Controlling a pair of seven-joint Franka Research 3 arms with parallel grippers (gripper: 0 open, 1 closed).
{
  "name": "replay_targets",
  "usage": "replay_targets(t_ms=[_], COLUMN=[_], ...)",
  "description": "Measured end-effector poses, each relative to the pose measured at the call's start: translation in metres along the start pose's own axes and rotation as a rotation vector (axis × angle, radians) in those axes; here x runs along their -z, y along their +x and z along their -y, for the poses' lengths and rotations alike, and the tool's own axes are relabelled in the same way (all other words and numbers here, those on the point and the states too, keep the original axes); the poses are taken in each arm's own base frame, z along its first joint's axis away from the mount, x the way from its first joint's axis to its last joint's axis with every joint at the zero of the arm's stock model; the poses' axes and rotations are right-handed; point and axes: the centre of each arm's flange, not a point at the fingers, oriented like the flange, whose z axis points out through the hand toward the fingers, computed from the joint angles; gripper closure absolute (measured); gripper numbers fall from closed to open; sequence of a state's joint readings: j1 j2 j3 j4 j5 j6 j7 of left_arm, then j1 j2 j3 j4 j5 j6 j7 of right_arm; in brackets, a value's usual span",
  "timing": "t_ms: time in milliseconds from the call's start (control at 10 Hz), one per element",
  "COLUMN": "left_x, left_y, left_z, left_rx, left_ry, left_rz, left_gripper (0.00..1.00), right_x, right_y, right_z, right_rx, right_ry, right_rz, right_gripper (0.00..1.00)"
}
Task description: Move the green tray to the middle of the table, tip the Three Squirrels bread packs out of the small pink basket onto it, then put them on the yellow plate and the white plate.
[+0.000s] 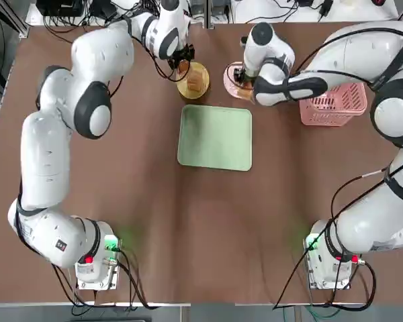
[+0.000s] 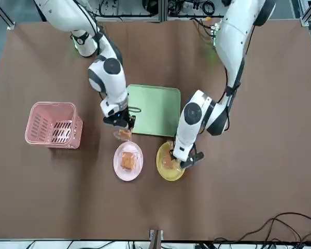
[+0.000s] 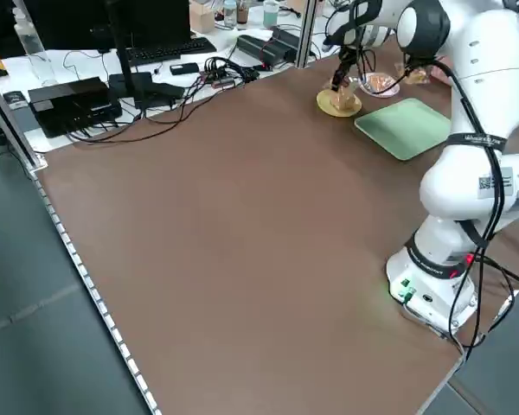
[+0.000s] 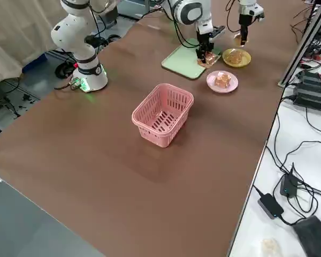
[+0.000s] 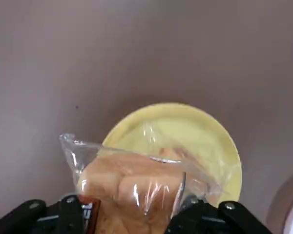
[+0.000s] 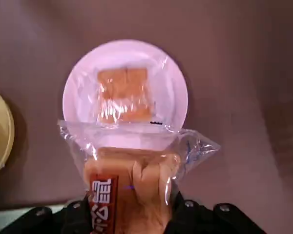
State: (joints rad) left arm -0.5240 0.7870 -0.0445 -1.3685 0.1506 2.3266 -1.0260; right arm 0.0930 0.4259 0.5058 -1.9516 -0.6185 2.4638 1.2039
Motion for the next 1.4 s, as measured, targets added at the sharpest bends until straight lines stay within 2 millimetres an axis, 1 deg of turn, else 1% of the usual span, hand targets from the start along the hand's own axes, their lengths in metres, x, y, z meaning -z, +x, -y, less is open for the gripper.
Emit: replay_targets(t_ms=[100,200,400,500,600,700,800,900,1000,1100,1200,1400], left_x=[-0.004,-0.006,-0.002,-0.001,0.0,0.002,0.006,0.008,0.008,0.006,0.003,-0.008], left_y=[0.005,0.005,0.003,-0.001,-0.004,-0.005,-0.004,-0.005,-0.01,-0.018,-0.022,-0.024], left_z=[-0.005,-0.01,-0.017,-0.021,-0.024,-0.026,-0.029,-0.031,-0.035,-0.039,-0.041,-0.039], left_rx=[0.012,0.019,0.054,0.06,0.067,0.075,0.08,0.081,0.085,0.089,0.09,0.091], left_ry=[0.006,0.003,-0.008,-0.012,-0.015,-0.024,-0.037,-0.045,-0.047,-0.046,-0.043,-0.031], left_rz=[-0.028,-0.04,-0.047,-0.048,-0.048,-0.053,-0.06,-0.063,-0.061,-0.058,-0.055,-0.05], left_gripper=[0.4,0.39,0.38,0.38,0.38,0.38,0.38,0.37,0.37,0.36,0.36,0.36], right_x=[-0.002,-0.005,-0.008,-0.008,-0.008,-0.009,-0.015,-0.024,-0.034,-0.041,-0.047,-0.061], right_y=[0.017,0.032,0.064,0.078,0.09,0.097,0.098,0.094,0.09,0.09,0.091,0.089], right_z=[-0.002,-0.001,0.003,0.007,0.013,0.02,0.026,0.03,0.031,0.029,0.025,0.021], right_rx=[-0.004,-0.003,-0.005,-0.015,-0.025,-0.024,-0.015,-0.008,-0.004,0.003,0.011,0.023], right_ry=[-0.01,-0.015,-0.004,0.006,0.01,0.016,0.019,0.02,0.014,0.007,0.0,-0.012], right_rz=[-0.003,0.0,0.011,0.017,0.017,0.02,0.033,0.051,0.064,0.07,0.074,0.089], right_gripper=[0.45,0.45,0.45,0.45,0.45,0.45,0.45,0.45,0.45,0.45,0.49,0.5])
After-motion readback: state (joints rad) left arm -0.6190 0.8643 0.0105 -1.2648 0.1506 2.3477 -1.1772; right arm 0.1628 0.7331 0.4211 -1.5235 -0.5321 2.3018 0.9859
